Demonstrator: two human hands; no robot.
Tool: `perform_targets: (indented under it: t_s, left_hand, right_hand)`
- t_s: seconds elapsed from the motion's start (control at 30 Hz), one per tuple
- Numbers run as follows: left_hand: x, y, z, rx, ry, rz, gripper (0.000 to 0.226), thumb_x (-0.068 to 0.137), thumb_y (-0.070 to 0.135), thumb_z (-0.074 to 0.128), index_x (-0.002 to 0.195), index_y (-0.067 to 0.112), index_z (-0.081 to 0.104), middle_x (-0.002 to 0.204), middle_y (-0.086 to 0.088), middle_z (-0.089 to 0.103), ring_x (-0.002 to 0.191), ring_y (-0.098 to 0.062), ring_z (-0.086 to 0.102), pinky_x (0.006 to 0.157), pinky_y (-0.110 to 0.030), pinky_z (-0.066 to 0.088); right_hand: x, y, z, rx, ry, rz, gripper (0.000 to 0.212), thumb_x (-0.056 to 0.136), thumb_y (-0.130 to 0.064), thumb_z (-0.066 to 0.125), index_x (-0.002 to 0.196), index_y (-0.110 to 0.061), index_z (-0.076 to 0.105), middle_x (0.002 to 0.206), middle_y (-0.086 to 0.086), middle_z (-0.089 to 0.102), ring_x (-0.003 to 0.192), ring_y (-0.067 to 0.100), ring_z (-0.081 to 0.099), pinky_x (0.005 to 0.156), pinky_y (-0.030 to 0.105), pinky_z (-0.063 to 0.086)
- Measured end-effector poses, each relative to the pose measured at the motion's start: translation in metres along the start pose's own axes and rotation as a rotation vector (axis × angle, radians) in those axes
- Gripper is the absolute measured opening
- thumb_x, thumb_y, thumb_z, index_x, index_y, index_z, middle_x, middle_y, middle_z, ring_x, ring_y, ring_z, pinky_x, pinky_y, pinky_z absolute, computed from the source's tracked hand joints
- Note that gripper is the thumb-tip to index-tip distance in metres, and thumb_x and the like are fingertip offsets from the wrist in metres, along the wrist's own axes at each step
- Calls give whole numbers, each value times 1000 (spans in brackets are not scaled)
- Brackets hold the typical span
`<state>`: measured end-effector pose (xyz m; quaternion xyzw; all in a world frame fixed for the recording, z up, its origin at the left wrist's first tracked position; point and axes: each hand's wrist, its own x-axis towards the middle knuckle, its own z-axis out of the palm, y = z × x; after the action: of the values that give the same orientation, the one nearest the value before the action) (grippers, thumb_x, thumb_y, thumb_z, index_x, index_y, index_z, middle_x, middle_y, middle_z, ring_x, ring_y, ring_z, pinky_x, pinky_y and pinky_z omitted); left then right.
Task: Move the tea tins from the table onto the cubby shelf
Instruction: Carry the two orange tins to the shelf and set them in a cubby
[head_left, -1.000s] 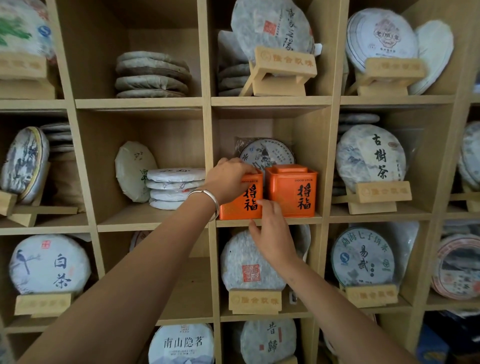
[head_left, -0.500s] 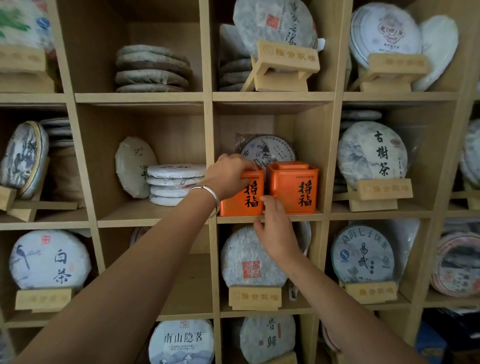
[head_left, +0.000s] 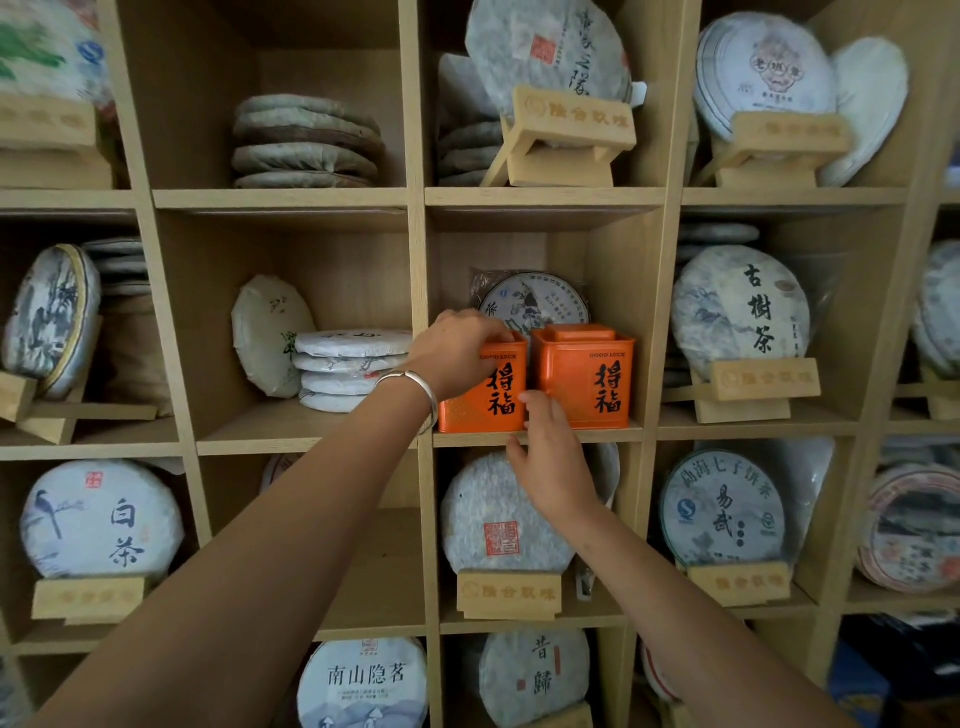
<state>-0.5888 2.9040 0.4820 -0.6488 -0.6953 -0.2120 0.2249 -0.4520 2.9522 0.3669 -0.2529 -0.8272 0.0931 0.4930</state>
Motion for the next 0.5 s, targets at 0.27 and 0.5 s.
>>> perform_targets:
  t_s: [0.27,0.5]
  left_hand:
    - [-24,0,-2,-101,207,19,42,84,15,59,125,23,58,131,-2,54,122,-21,46,94,-30,43]
    - [-73,3,14,25,276,23,49,79,18,64,128,15,56,147,-11,42,130,-28,42,102,-42,42]
  right_hand:
    - [-7,6,-3,-22,20,-37,42,89,-14,62,128,-8,47,118,7,51,100,18,56,81,25,48]
    - [-12,10,-17,-177,-82,-91,41,88,-27,62,124,-14,49,114,4,52,101,18,55,69,22,42]
